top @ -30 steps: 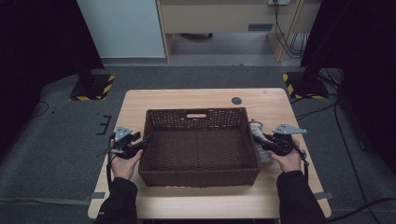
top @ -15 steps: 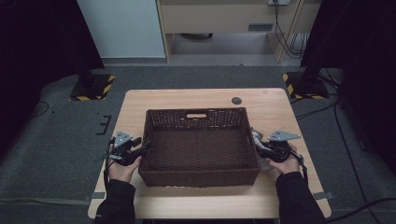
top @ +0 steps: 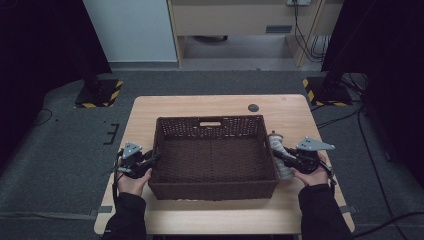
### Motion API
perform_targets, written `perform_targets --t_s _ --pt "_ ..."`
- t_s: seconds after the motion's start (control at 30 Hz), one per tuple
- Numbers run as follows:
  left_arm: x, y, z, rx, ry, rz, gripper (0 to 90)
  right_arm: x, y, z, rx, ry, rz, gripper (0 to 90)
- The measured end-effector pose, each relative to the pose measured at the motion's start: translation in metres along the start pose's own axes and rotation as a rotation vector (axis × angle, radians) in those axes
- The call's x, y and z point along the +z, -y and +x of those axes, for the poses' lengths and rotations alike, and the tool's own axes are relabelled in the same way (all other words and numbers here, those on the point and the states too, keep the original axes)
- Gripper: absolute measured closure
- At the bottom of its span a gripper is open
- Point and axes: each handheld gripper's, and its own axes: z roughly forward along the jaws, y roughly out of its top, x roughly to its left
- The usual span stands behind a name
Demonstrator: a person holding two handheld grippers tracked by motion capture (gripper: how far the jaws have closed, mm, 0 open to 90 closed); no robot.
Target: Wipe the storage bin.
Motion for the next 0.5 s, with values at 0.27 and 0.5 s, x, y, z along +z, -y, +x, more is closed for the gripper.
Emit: perform_targets --t_s 0.27,0.5 --pt "0.002 -0.001 0.001 -0.008 -0.007 -0.006 65.4 0.003 0.008 0.006 -0.036 -0.008 0.055 72.8" --pt "0.006 -0.004 0.005 -0.014 -0.004 -0.012 65.4 0.025 0.023 0.004 -0.030 -0.007 0.157 72.8"
